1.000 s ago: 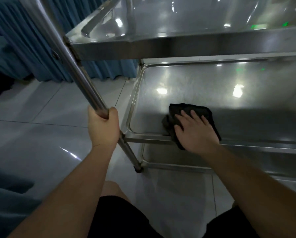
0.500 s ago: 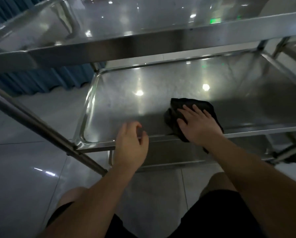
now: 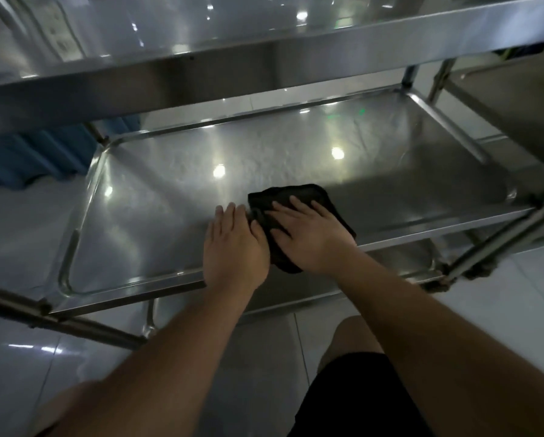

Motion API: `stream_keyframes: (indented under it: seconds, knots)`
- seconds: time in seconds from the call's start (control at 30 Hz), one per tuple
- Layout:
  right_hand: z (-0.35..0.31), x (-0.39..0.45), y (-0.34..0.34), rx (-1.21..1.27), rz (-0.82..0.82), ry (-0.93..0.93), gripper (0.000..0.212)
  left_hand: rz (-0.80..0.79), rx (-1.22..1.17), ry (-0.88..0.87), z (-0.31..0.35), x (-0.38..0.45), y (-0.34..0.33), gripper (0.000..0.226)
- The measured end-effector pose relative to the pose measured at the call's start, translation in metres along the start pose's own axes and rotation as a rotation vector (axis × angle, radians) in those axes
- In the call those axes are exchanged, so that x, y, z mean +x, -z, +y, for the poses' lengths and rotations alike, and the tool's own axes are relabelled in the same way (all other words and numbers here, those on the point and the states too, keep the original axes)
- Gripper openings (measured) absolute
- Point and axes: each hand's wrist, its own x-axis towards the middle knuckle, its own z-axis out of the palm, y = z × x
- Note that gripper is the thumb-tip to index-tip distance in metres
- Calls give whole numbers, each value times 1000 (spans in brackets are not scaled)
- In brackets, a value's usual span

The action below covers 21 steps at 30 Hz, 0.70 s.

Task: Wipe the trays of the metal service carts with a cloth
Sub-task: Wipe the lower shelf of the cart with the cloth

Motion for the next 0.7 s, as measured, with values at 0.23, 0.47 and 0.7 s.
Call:
stream_keyframes:
  seconds: [0.23, 0.47, 0.7]
  knots:
    - [118, -21, 35, -63, 8, -102, 61, -91, 86, -30, -8, 6, -5, 69]
    - [277, -73, 89, -162, -13, -534, 57, -107, 143, -20, -2, 4, -4, 71]
    - [202, -40, 65, 49, 143, -704, 59, -88, 165, -29, -1, 2, -3, 75]
